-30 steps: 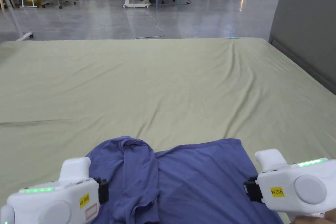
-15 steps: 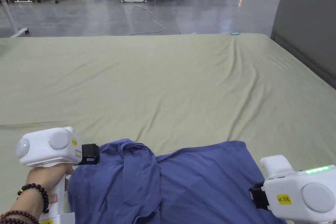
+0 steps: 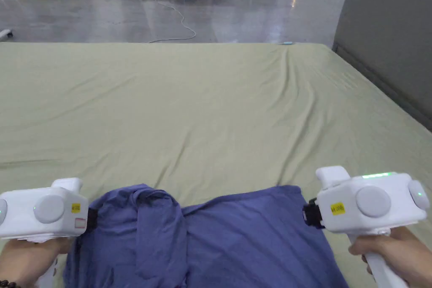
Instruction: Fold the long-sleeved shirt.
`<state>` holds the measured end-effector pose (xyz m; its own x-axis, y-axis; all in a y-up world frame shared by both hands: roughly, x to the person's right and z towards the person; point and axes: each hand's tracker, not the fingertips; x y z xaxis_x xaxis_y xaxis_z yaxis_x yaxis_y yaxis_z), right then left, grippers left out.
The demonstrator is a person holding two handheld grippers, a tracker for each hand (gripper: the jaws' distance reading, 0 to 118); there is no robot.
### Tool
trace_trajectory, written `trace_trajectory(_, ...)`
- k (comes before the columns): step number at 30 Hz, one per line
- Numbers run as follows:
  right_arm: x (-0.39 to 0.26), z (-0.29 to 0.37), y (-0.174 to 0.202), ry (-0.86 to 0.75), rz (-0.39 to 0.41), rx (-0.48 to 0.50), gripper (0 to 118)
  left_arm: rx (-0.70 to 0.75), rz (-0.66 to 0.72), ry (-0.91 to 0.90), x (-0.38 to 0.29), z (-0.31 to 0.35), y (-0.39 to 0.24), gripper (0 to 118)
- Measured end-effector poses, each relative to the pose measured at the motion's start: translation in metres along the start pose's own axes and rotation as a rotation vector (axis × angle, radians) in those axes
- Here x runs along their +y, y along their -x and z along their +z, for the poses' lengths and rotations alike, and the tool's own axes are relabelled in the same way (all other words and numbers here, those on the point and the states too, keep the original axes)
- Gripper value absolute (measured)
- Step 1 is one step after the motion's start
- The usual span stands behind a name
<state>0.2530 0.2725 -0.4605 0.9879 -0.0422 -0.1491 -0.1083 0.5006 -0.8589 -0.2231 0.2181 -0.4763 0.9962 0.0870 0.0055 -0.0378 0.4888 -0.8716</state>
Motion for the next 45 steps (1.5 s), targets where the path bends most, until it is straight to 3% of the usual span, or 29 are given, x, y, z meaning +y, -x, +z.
trace_trajectory(1,0.016,-0.009,-0.005,-0.002,-0.014,0.004,0,-0.003,0.002,-0.003,0.004,0.0,0.0,0)
trace_trajectory(2,0.034,-0.022,-0.012,-0.003,-0.05,-0.003,11,-0.017,0.012,-0.008,0.005,0.001,0.001,0)
trace_trajectory(4,0.066,-0.054,-0.024,0.058,-0.078,-0.003,73,-0.036,0.035,-0.007,0.007,0.001,0.003,0)
trace_trajectory(5,0.08,-0.073,-0.029,0.098,-0.088,-0.007,89,-0.036,0.035,-0.005,0.009,-0.001,0.003,0)
trace_trajectory(10,0.111,-0.147,-0.042,0.26,-0.137,-0.066,77,-0.023,0.025,0.014,0.01,-0.007,0.002,0)
trace_trajectory(11,0.111,-0.158,-0.041,0.265,-0.144,-0.072,69,-0.023,0.027,0.018,0.011,-0.008,0.003,0)
trace_trajectory(12,0.112,-0.166,-0.04,0.283,-0.149,-0.078,53,-0.022,0.028,0.021,0.012,-0.009,0.004,0)
trace_trajectory(13,0.11,-0.173,-0.038,0.306,-0.159,-0.073,50,-0.019,0.028,0.023,0.013,-0.011,0.004,0)
trace_trajectory(15,0.105,-0.174,-0.026,0.302,-0.095,-0.125,47,-0.011,0.026,0.025,0.015,-0.014,0.005,0)
trace_trajectory(16,0.106,-0.172,-0.021,0.308,-0.065,-0.138,40,-0.009,0.027,0.028,0.016,-0.016,0.005,0)
trace_trajectory(17,0.108,-0.169,-0.019,0.31,-0.081,-0.143,13,-0.009,0.029,0.032,0.017,-0.017,0.004,0)
trace_trajectory(18,0.11,-0.165,-0.017,0.319,-0.091,-0.107,0,-0.009,0.033,0.032,0.018,-0.018,0.003,0)
trace_trajectory(19,0.106,-0.161,-0.01,0.328,-0.107,-0.046,0,-0.009,0.037,0.03,0.018,-0.018,0.003,0)
trace_trajectory(21,0.104,-0.159,-0.002,0.311,-0.011,-0.135,0,-0.023,0.036,0.027,0.021,-0.016,-0.001,0)
trace_trajectory(25,0.114,-0.117,-0.008,0.224,-0.055,-0.08,0,-0.009,0.005,-0.069,0.041,0.012,-0.006,0)
trace_trajectory(29,0.146,-0.027,-0.02,0.051,-0.051,-0.05,0,-0.123,0.061,-0.205,0.082,0.066,-0.005,0)
trace_trajectory(37,0.234,0.159,-0.033,-0.292,-0.012,-0.08,0,-0.215,-0.045,-0.468,0.192,0.193,-0.032,0)
trace_trajectory(41,0.292,0.232,-0.032,-0.448,-0.007,-0.169,0,-0.156,-0.081,-0.629,0.259,0.259,-0.044,0)
trace_trajectory(45,0.344,0.287,-0.032,-0.568,-0.044,-0.207,0,-0.231,-0.025,-0.755,0.32,0.318,-0.046,0)
